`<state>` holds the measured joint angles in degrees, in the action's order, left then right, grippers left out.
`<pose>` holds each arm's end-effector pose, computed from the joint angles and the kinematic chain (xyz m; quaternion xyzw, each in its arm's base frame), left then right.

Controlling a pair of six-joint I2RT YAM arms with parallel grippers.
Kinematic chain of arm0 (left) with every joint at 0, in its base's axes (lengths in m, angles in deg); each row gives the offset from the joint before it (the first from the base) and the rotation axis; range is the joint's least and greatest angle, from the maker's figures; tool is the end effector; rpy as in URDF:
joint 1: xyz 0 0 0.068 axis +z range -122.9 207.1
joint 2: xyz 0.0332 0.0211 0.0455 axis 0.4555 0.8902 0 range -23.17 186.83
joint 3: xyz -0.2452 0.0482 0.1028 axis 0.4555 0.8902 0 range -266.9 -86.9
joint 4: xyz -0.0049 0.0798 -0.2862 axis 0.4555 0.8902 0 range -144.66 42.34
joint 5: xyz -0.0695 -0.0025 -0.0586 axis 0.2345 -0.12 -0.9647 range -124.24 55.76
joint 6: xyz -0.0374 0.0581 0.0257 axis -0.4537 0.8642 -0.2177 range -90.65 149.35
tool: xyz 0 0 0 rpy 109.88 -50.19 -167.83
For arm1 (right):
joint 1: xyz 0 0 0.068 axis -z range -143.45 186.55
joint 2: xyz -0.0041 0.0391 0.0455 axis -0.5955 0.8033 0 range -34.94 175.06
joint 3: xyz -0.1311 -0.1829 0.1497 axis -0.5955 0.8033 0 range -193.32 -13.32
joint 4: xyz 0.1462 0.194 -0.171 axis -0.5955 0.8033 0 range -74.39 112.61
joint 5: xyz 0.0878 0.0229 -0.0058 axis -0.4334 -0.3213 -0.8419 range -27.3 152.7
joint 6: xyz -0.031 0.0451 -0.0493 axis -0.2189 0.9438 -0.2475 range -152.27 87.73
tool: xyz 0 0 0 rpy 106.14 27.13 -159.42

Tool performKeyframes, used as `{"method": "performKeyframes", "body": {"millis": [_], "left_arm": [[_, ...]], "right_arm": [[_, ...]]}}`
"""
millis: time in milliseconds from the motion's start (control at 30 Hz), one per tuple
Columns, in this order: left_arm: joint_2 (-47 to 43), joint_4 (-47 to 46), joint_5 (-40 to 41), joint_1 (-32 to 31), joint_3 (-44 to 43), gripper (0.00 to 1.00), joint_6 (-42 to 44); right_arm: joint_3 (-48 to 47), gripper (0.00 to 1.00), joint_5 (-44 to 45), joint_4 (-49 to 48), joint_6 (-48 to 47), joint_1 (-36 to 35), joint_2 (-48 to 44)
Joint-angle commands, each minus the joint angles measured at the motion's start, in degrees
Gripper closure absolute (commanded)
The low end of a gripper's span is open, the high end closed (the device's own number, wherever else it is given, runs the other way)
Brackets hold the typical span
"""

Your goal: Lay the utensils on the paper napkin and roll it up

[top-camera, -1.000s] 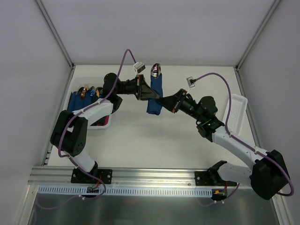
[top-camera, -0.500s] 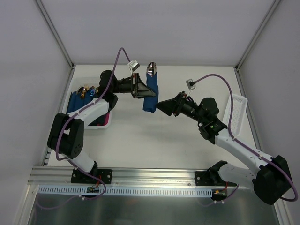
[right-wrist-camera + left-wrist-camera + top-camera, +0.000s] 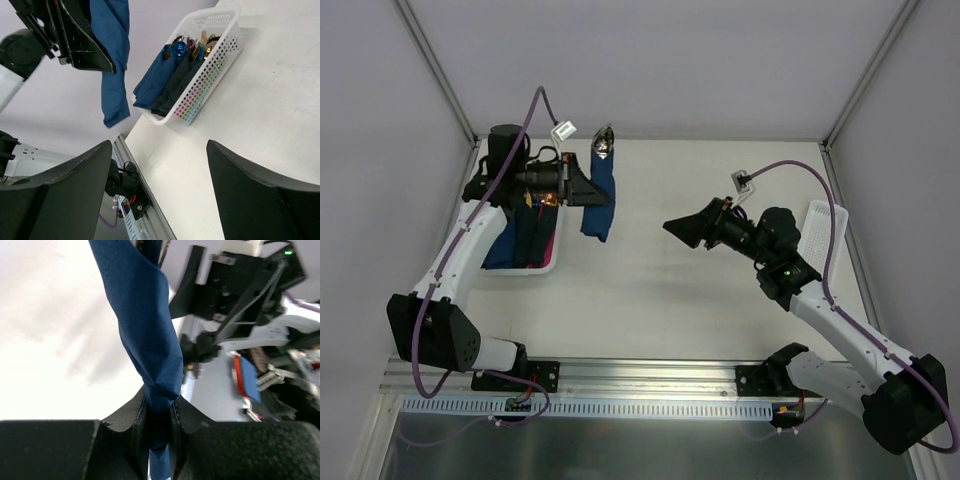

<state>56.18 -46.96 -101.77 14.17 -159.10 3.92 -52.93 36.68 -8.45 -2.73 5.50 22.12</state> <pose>0.3323 -0.1346 0.3696 0.2651 0.6919 -0.5826 0.3341 0.2380 0.1747 0.3203 -0.1767 0.6458 0.4963 0.5527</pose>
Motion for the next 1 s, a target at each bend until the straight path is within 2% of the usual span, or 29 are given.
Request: {"method": "performKeyframes", "body": {"millis": [0, 133, 233, 267, 400, 600, 967], "left_arm": [[-1.48, 30.13, -0.25, 6.59, -6.26, 1.0, 26.36], [-1.31, 44.83, 7.39, 14.83, -8.47, 1.0, 41.05], [2.2, 54.3, 9.16, 20.03, -10.5, 1.0, 49.84], [3.43, 56.43, 9.43, 24.22, -11.11, 1.0, 53.61], [10.98, 64.97, 11.44, 32.59, -15.76, 1.0, 60.57], [16.62, 65.6, 15.23, 35.16, -15.6, 1.0, 62.52], [23.65, 59.45, 14.62, 35.16, -13.84, 1.0, 56.28]], "right_arm": [[-2.13, 0.2, -1.4, 3.4, -2.64, 0.99, -1.69], [-1.43, 0.19, -1.75, 4.02, -2.56, 1.17, -1.25], [-1.25, 0.2, -2.19, 4.01, -2.38, 1.16, -0.55], [-1.08, 0.2, -2.28, 4.1, -2.29, 1.16, -0.2], [-0.38, 0.19, -2.28, 3.93, -2.12, 1.17, 0.42], [0.77, 0.19, -2.46, 3.22, -1.59, 1.16, 0.95], [1.47, 0.19, -2.54, 3.22, -1.5, 1.25, 1.12]]}}
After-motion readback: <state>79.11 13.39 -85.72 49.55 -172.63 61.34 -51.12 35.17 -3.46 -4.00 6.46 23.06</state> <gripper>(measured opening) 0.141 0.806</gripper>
